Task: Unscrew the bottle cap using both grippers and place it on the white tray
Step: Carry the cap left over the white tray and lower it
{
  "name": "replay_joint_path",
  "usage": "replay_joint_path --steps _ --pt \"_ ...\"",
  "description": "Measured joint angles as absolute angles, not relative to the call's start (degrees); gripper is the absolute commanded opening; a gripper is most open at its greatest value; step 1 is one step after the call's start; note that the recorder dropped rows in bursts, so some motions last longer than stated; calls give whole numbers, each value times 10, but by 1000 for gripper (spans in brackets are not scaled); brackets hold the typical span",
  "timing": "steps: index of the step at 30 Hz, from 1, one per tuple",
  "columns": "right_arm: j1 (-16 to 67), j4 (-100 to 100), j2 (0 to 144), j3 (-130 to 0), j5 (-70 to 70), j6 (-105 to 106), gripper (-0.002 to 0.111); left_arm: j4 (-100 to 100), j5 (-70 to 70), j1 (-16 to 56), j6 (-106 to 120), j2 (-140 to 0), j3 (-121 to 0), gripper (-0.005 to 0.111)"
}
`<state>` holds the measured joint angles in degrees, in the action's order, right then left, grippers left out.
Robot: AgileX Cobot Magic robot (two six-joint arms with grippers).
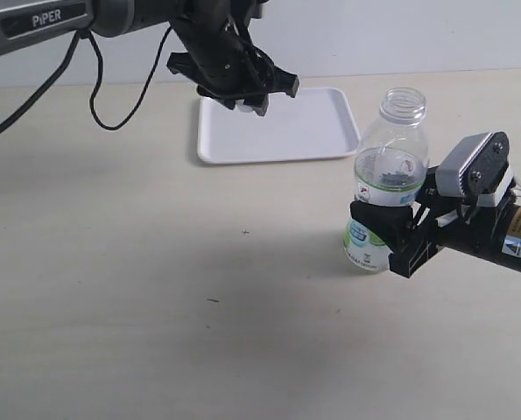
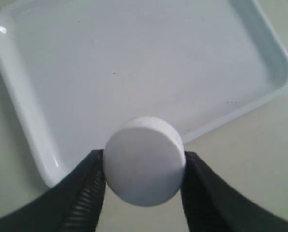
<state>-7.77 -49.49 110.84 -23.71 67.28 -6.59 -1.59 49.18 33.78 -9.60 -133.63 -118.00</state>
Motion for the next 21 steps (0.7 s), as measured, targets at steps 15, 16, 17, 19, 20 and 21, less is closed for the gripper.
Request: replay_joint_path --steps 15,16,17,19,20,21 --pt "-78 -489 1108 -237 672 -68 0 -50 457 314 -105 -1381 -1180 0" --pt "-78 -489 1108 -237 672 -68 0 -50 454 312 -105 -1384 -1180 0" --pt "-78 -489 1108 -237 672 -68 0 -50 452 310 -107 -1389 -1180 0" --pt "-78 -489 1108 -237 671 -68 0 -51 445 308 -107 -1392 -1180 0" --pt "-78 -489 1108 -237 671 -68 0 -51 440 306 -107 -1393 -1180 0" --pt "-78 -489 1108 -237 671 -68 0 -51 432 306 -107 -1393 -1180 0"
